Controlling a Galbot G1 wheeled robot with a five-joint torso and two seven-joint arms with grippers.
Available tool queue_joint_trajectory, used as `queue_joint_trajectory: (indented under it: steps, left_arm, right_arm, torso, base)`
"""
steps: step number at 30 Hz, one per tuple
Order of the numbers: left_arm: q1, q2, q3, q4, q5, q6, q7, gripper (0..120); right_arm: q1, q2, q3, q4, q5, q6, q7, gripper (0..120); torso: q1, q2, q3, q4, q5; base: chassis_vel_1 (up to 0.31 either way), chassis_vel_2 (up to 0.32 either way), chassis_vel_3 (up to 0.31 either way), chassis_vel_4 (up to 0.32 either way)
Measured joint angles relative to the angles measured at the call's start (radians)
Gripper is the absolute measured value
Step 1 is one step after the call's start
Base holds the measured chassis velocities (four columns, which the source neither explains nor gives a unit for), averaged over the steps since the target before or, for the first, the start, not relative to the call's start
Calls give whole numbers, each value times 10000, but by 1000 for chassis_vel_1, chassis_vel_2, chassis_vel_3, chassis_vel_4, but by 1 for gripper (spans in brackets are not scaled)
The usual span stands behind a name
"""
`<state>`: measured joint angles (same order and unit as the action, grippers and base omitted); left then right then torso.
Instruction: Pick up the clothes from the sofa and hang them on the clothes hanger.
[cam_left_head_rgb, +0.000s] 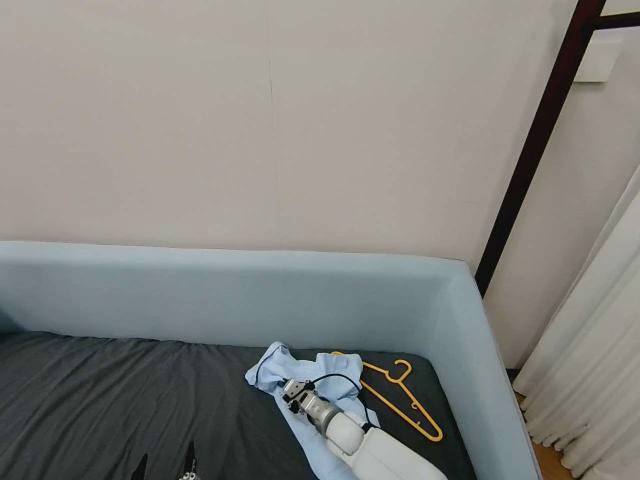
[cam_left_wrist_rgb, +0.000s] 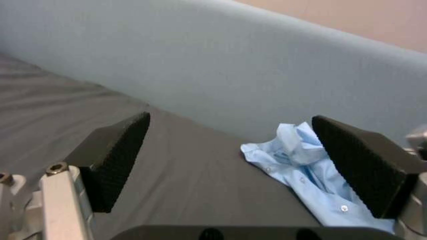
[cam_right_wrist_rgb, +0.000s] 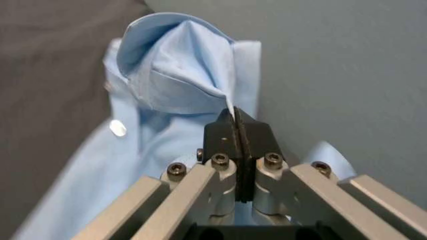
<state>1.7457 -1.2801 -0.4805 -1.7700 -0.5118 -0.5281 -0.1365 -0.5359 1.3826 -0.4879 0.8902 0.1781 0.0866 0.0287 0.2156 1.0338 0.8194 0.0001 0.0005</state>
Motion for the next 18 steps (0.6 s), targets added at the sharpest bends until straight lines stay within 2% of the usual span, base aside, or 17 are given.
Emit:
queue_joint_trajectory:
  steps: [4,5,9,10,14,18]
  left_arm:
    - [-528,278,283,-409,-2072,1381,-469,94]
    - [-528,278,283,-409,-2072,1381,-469,94]
    - [-1536,574,521,-439,-3879,2774,-1034,93]
    - [-1536,574,521,-439,-3879,2774,-1034,93]
    - [-2887,767,922,12,-5120,3725,-1454,91]
    - [-3526,800,1195,424,-5557,4089,-1585,90]
  right_arm:
    - [-374,-1239,32,1385,595,-337,187,0]
    - [-374,-1239,32,1385,595,-337,187,0]
    - [-780,-2130,327,2596,889,-510,316,0]
    - [-780,-2130,327,2596,889,-510,316,0]
    - [-1121,-2729,558,3376,965,-596,394,0]
    - [-1264,-2939,688,3654,969,-630,432,0]
  torso:
    - [0,0,0,-3,1]
    - [0,0,0,-3,1]
    - [0,0,0,-1,0]
    - [0,0,0,-1,0]
    - [1,0,0,-3,0]
    - [1,0,0,-2,1]
  base:
    - [0,0,0,0]
    - [0,0,0,0]
    - [0,0,0,0]
    - [0,0,0,0]
    - [0,0,0,0]
    - [0,0,0,0]
